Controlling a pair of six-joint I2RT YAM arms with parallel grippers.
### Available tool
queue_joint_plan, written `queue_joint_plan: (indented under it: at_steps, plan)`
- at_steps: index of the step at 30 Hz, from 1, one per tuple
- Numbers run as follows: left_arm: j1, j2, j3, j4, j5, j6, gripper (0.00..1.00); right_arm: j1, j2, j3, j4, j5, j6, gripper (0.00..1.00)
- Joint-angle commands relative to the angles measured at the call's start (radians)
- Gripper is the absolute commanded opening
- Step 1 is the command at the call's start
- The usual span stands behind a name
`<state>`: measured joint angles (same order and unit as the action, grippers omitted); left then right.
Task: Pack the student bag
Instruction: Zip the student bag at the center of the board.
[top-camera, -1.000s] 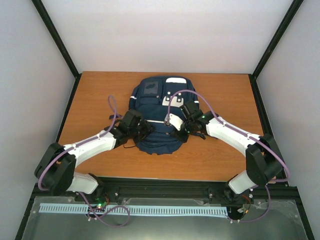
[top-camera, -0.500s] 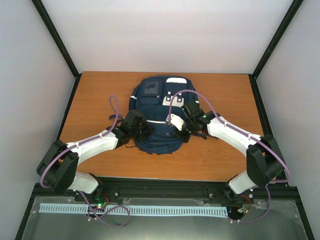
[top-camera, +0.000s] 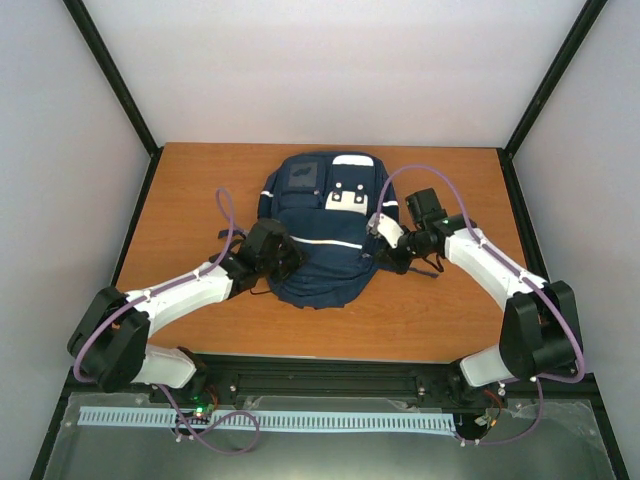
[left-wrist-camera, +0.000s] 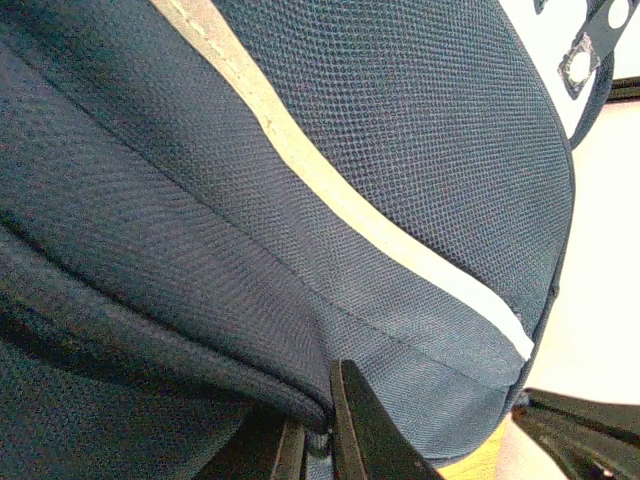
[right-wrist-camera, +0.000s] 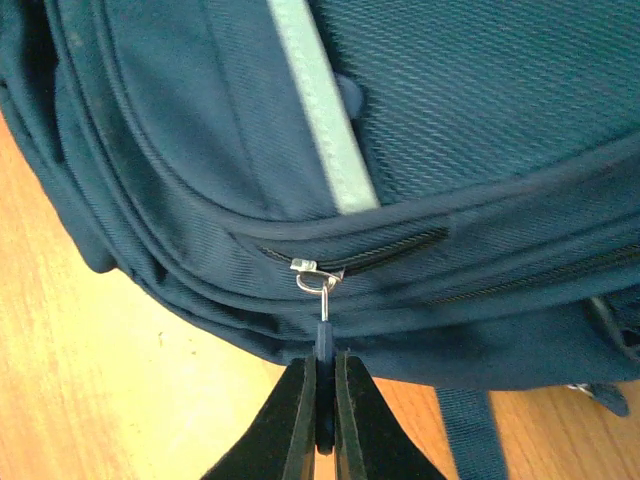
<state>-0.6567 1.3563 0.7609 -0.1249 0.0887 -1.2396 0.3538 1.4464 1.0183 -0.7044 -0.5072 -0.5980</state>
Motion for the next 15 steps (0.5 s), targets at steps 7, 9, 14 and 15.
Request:
queue_joint_plan:
  at_steps: [7,9,14,15]
  plan:
    - [0.002,-0.014,0.008,-0.021,-0.017,0.084,0.03,-0.138,0.049,0.052,0.065,0.023,-0.036,0.03]
    - [0.002,-0.003,0.009,-0.017,-0.006,0.089,0.03,-0.142,0.074,0.07,0.085,0.021,-0.018,0.03]
    - [0.002,0.021,0.027,-0.014,0.025,0.111,0.05,-0.15,0.111,0.094,0.147,0.035,0.012,0.03]
    - [0.002,0.025,0.036,-0.02,0.029,0.122,0.07,-0.152,0.114,0.095,0.154,0.038,0.015,0.03]
